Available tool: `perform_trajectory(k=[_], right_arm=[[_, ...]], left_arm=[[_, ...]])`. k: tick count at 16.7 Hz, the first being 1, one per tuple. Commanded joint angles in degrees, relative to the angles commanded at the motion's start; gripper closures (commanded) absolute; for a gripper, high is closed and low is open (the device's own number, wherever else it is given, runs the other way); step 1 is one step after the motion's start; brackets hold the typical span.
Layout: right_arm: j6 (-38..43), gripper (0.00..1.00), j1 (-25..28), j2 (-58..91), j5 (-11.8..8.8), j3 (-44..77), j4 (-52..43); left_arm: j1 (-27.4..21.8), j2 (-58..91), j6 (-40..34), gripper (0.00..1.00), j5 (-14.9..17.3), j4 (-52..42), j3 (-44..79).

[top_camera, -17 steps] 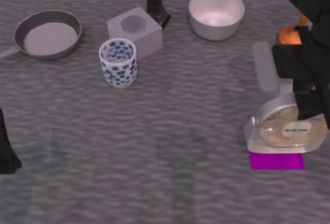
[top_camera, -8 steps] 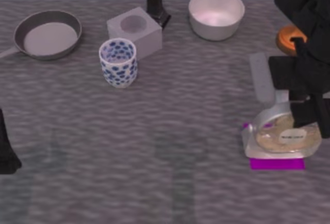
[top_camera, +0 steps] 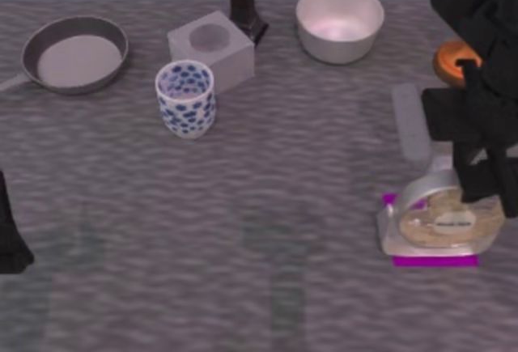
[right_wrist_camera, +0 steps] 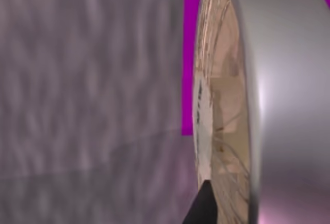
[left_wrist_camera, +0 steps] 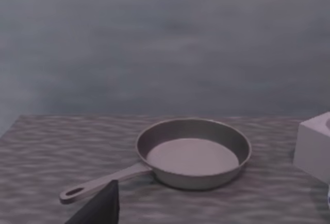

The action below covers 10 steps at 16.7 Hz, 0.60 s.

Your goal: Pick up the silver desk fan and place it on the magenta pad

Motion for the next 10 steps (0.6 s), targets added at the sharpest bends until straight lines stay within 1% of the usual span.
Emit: perform_trajectory(k=[4,5,10], right_arm=[[0.0,0.02,0.0,0.0,0.0,0.0,0.0],[0.0,0.0,0.0,0.0,0.0,0.0,0.0],[0.0,0.0,0.0,0.0,0.0,0.0,0.0]], left_arm=[[0.0,0.0,0.0,0.0,0.0,0.0,0.0],[0.0,0.0,0.0,0.0,0.0,0.0,0.0],[0.0,0.0,0.0,0.0,0.0,0.0,0.0]])
